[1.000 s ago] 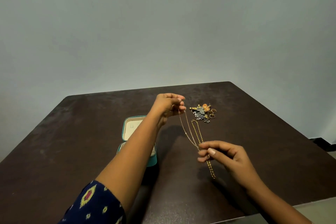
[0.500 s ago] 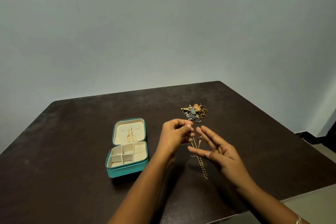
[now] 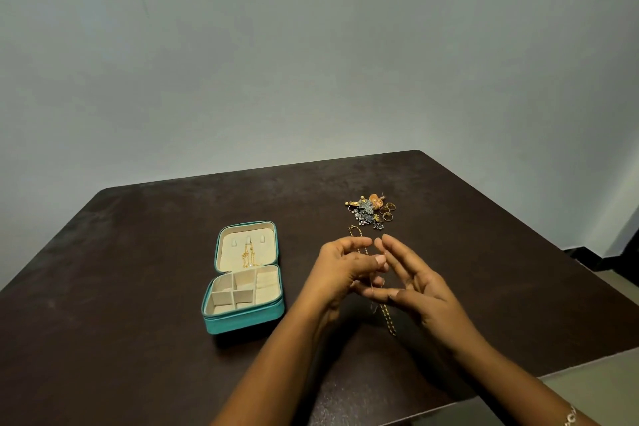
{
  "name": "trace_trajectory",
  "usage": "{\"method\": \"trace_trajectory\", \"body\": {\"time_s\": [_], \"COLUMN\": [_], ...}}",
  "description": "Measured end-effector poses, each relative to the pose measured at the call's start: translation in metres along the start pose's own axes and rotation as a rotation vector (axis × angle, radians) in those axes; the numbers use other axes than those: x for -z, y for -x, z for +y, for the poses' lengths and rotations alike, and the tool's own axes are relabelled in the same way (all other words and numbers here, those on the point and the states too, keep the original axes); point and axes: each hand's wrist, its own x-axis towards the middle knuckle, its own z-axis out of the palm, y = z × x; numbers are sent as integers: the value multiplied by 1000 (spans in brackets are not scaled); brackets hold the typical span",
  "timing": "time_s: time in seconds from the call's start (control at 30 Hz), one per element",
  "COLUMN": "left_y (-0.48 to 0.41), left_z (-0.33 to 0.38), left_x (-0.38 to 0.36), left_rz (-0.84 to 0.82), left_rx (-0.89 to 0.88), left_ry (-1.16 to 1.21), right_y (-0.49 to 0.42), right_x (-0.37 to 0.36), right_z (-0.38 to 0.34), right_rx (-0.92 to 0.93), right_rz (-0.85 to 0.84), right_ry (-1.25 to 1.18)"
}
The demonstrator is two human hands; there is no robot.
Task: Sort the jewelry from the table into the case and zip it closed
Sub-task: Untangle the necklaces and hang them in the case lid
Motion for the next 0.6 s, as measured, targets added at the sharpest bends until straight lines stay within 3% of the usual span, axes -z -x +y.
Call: {"method": "trace_trajectory", "body": {"time_s": [0.4,0.6], "left_y": [1,4], "left_z": [20,25], "left_x": [6,-1], "left_rz": [-108,-158], "left_rx": [-22,-9], "left_ry": [3,111], "right_y": [2,4], "right_x": [12,7], "right_z": [-5,-3], "right_rx": [-56,-164], "right_rz": [193,51], "right_ry": [284,139]}}
